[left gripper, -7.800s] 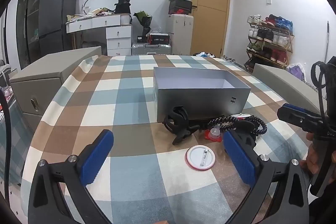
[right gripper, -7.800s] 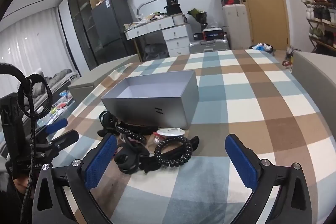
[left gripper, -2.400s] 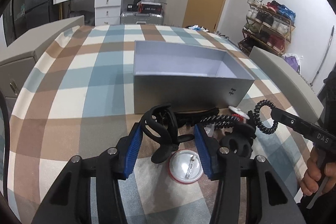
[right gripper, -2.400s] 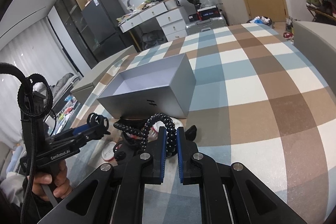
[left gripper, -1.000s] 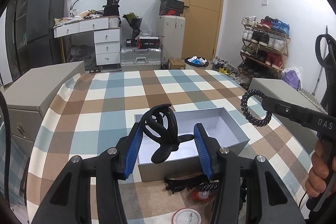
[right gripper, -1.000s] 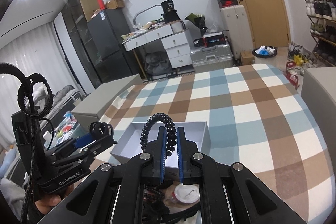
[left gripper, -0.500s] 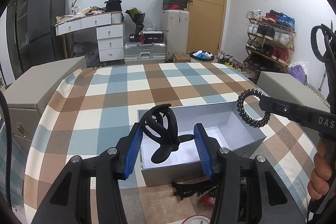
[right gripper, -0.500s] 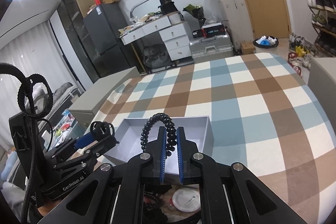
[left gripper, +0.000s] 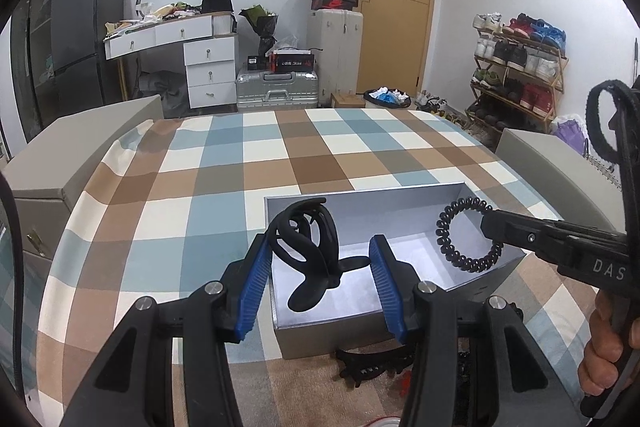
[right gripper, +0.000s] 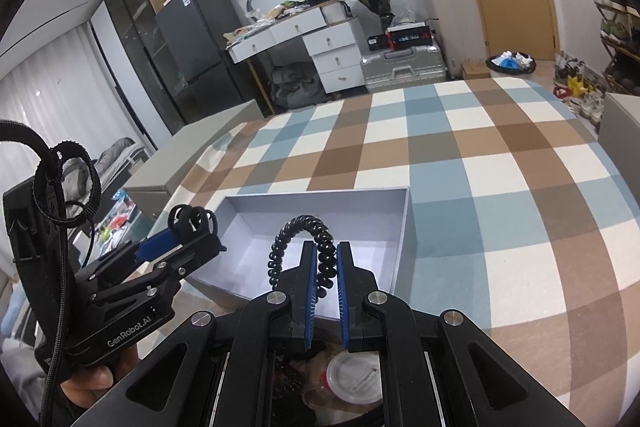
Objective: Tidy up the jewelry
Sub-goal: 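Carry the coiled hair tie with the right gripper over the box while the left carries the claw clip, then open the right gripper dropping the hair tie into the box while the left releases the claw clip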
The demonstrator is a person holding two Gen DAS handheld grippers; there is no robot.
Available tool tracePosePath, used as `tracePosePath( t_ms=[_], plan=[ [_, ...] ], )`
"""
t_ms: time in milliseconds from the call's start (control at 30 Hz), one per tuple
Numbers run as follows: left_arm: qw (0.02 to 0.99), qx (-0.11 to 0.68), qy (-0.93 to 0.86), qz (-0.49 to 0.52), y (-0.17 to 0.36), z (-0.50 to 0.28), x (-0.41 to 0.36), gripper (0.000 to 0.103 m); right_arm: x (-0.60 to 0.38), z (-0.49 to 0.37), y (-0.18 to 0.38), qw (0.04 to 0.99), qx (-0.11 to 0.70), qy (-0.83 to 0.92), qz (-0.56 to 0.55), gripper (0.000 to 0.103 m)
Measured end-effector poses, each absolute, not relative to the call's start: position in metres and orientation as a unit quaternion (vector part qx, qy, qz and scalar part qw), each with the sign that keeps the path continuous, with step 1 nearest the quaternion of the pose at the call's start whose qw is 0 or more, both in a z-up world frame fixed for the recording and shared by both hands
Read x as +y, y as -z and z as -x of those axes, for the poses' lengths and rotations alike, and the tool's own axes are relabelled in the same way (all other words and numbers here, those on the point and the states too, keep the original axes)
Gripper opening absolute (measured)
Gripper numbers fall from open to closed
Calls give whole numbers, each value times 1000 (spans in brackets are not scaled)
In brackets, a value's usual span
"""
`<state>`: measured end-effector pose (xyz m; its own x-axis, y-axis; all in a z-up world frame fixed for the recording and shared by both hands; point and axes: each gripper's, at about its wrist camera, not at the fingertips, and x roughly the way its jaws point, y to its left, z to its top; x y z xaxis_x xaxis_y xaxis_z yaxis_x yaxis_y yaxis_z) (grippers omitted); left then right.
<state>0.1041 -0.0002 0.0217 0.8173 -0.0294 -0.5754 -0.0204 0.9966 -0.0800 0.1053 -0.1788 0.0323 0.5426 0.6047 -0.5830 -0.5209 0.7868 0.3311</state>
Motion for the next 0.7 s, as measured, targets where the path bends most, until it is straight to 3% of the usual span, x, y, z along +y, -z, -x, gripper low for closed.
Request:
tracePosePath(
  t_ms=[400,700],
  plan=[
    [945,328,16,-6,-13,-108,-15,45,-179,-112,-20,869,376,-317,-56,9],
    [933,357,47,19,-13,-106,-15,45,-178,-114,-21,860,391,-323,-58,9]
  ],
)
